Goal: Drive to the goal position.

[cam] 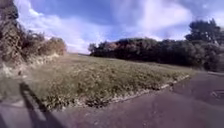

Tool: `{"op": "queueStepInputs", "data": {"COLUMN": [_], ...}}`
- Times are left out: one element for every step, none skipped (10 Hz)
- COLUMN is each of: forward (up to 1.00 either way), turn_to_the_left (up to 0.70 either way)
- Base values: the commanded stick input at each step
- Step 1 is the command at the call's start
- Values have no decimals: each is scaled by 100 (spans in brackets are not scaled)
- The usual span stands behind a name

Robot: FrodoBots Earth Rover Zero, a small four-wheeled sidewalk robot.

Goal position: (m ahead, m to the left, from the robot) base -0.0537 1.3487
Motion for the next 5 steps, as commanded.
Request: {"op": "queueStepInputs", "data": {"forward": [0, 0, 0, 0, 0], "turn_to_the_left": [-70, -70, -70, -70, -70]}}
